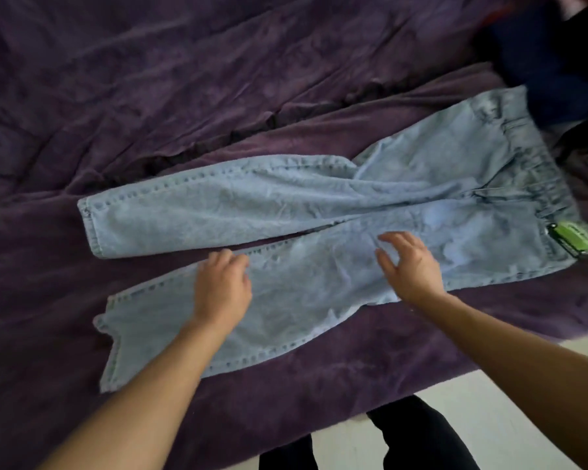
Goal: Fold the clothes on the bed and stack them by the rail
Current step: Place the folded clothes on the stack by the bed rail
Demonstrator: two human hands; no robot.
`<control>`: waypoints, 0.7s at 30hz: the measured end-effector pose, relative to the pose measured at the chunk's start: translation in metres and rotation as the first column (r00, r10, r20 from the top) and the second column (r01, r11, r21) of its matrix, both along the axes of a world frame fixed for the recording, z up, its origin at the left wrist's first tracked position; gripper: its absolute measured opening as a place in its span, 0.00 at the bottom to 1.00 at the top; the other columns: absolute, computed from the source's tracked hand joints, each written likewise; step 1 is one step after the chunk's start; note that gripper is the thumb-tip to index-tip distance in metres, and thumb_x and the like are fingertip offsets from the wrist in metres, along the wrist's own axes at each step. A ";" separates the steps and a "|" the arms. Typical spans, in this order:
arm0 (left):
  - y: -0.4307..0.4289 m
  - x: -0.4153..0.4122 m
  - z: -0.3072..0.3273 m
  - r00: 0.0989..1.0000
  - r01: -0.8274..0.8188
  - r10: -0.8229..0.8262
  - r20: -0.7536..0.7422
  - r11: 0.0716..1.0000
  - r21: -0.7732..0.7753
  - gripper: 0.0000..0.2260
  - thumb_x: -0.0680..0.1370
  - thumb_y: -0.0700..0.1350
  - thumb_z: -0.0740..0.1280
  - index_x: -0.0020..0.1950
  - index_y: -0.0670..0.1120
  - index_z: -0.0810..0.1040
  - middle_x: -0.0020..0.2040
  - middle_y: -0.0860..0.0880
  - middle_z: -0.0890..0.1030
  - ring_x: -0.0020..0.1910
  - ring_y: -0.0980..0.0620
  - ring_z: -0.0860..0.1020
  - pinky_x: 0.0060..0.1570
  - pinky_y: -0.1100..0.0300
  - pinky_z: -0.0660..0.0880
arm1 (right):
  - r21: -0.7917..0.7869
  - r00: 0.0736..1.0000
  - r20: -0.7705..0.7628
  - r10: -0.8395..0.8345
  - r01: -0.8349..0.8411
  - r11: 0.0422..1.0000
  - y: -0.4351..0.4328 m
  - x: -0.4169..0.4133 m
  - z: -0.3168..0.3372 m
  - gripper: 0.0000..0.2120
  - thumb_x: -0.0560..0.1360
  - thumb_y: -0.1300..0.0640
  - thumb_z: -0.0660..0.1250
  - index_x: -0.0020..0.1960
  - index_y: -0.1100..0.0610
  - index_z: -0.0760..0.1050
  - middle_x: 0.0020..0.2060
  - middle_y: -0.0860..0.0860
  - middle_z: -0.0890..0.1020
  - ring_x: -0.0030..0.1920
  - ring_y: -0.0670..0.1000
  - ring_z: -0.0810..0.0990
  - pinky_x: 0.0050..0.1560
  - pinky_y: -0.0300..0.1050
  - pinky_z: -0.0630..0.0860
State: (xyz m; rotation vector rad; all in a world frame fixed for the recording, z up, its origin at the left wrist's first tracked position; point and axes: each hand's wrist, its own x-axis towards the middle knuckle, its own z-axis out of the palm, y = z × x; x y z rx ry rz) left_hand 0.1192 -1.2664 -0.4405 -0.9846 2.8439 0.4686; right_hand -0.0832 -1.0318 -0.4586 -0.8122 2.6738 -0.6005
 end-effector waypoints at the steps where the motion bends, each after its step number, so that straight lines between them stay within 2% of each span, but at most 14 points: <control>1: 0.028 -0.020 -0.001 0.995 0.093 -0.092 -0.023 0.995 0.039 0.06 0.67 0.37 0.72 0.43 0.42 0.81 0.42 0.42 0.79 0.45 0.39 0.77 0.45 0.47 0.72 | 0.013 0.996 -0.028 -0.085 0.086 0.996 0.021 -0.025 0.005 0.14 0.76 0.58 0.67 0.60 0.59 0.78 0.58 0.57 0.78 0.59 0.61 0.75 0.57 0.53 0.71; 3: 0.083 -0.055 -0.008 0.955 0.291 -0.285 -0.084 0.954 0.072 0.06 0.65 0.39 0.74 0.40 0.45 0.81 0.41 0.45 0.79 0.43 0.42 0.79 0.43 0.50 0.74 | 0.072 0.964 -0.082 -0.252 0.257 0.964 0.071 -0.074 0.011 0.17 0.75 0.59 0.66 0.63 0.60 0.75 0.62 0.58 0.75 0.62 0.62 0.71 0.59 0.55 0.69; 4: 0.109 -0.069 -0.014 0.927 0.370 -0.363 -0.092 0.926 0.078 0.06 0.66 0.42 0.74 0.41 0.46 0.81 0.43 0.47 0.79 0.46 0.43 0.79 0.45 0.51 0.74 | 0.118 0.933 -0.108 -0.344 0.356 0.927 0.098 -0.098 0.011 0.19 0.75 0.58 0.65 0.65 0.60 0.72 0.63 0.60 0.73 0.63 0.63 0.69 0.61 0.56 0.68; 6: 0.159 -0.093 -0.034 0.892 0.447 -0.451 0.006 0.885 0.127 0.13 0.69 0.48 0.71 0.52 0.48 0.80 0.57 0.45 0.76 0.60 0.43 0.74 0.56 0.49 0.70 | 0.229 0.818 -0.126 -0.561 0.574 0.786 0.150 -0.141 0.009 0.26 0.74 0.52 0.67 0.69 0.61 0.67 0.67 0.62 0.68 0.66 0.65 0.65 0.64 0.59 0.65; 8: 0.193 -0.109 -0.055 0.870 0.433 -0.457 0.184 0.888 0.155 0.26 0.73 0.53 0.69 0.69 0.50 0.68 0.72 0.43 0.64 0.72 0.42 0.60 0.68 0.46 0.60 | 0.335 0.642 -0.060 -0.764 0.734 0.590 0.189 -0.177 0.002 0.36 0.72 0.44 0.69 0.71 0.62 0.61 0.69 0.64 0.64 0.69 0.66 0.63 0.66 0.60 0.64; 9: 0.205 -0.115 -0.064 0.862 0.409 -0.430 0.268 0.903 0.133 0.31 0.73 0.54 0.68 0.73 0.51 0.61 0.75 0.43 0.58 0.75 0.42 0.54 0.70 0.45 0.56 | 0.364 0.557 -0.005 -0.831 0.775 0.517 0.203 -0.191 -0.003 0.41 0.70 0.41 0.71 0.71 0.63 0.59 0.69 0.64 0.64 0.69 0.66 0.64 0.67 0.59 0.64; 10: 0.214 -0.121 -0.073 0.858 0.383 -0.393 0.331 0.919 0.098 0.33 0.74 0.53 0.68 0.75 0.52 0.58 0.76 0.43 0.55 0.76 0.42 0.52 0.71 0.45 0.55 | 0.361 0.495 0.056 -0.867 0.800 0.480 0.216 -0.204 -0.010 0.44 0.68 0.41 0.73 0.71 0.64 0.59 0.68 0.65 0.66 0.69 0.65 0.66 0.68 0.57 0.66; 11: 0.221 -0.126 -0.078 0.864 0.350 -0.347 0.365 0.935 0.061 0.32 0.75 0.52 0.68 0.75 0.52 0.59 0.76 0.43 0.56 0.76 0.42 0.53 0.70 0.45 0.56 | 0.323 0.463 0.119 -0.878 0.819 0.475 0.226 -0.216 -0.018 0.43 0.66 0.42 0.75 0.70 0.64 0.61 0.67 0.64 0.69 0.67 0.64 0.69 0.67 0.55 0.68; 13: 0.230 -0.140 -0.079 0.911 0.266 -0.253 0.326 0.964 0.005 0.22 0.73 0.45 0.70 0.67 0.49 0.73 0.70 0.42 0.69 0.70 0.40 0.65 0.63 0.45 0.66 | 0.190 0.438 0.232 -0.868 0.855 0.482 0.242 -0.235 -0.030 0.38 0.64 0.45 0.78 0.65 0.64 0.69 0.62 0.62 0.76 0.62 0.60 0.75 0.63 0.53 0.72; 15: 0.239 -0.149 -0.075 0.957 0.199 -0.192 0.219 0.980 -0.010 0.10 0.68 0.38 0.74 0.49 0.44 0.82 0.54 0.42 0.80 0.54 0.39 0.78 0.48 0.46 0.75 | 0.084 0.427 0.279 -0.860 0.881 0.465 0.258 -0.247 -0.029 0.30 0.63 0.47 0.79 0.59 0.61 0.76 0.56 0.59 0.81 0.55 0.58 0.80 0.58 0.53 0.77; 16: 0.245 -0.149 -0.071 0.963 0.197 -0.195 0.185 0.980 0.004 0.07 0.67 0.35 0.74 0.43 0.42 0.81 0.46 0.42 0.81 0.46 0.40 0.79 0.42 0.48 0.76 | 0.061 0.437 0.279 -0.855 0.880 0.470 0.268 -0.249 -0.025 0.28 0.62 0.48 0.79 0.57 0.60 0.78 0.54 0.58 0.82 0.53 0.57 0.80 0.56 0.52 0.77; 18: 0.259 -0.143 -0.052 0.954 0.236 -0.247 0.170 0.968 0.083 0.07 0.67 0.33 0.74 0.37 0.43 0.78 0.35 0.45 0.79 0.35 0.42 0.79 0.33 0.53 0.74 | 0.073 0.462 0.270 -0.845 0.865 0.497 0.290 -0.246 -0.012 0.26 0.62 0.48 0.79 0.55 0.58 0.78 0.52 0.57 0.82 0.52 0.57 0.81 0.53 0.50 0.77; 19: 0.264 -0.138 -0.043 0.946 0.259 -0.278 0.169 0.958 0.123 0.08 0.68 0.33 0.73 0.37 0.44 0.77 0.33 0.47 0.79 0.32 0.44 0.78 0.30 0.56 0.73 | 0.095 0.465 0.276 -0.841 0.857 0.506 0.300 -0.243 -0.005 0.26 0.62 0.48 0.79 0.55 0.58 0.78 0.51 0.57 0.82 0.52 0.58 0.80 0.53 0.50 0.76; 21: 0.266 -0.129 -0.027 0.912 0.257 -0.312 0.266 0.941 0.222 0.04 0.75 0.37 0.67 0.42 0.45 0.76 0.36 0.48 0.81 0.35 0.46 0.79 0.31 0.56 0.69 | 0.129 0.450 0.329 -0.831 0.850 0.511 0.310 -0.236 0.007 0.25 0.63 0.50 0.80 0.56 0.58 0.78 0.50 0.57 0.83 0.49 0.57 0.81 0.50 0.50 0.79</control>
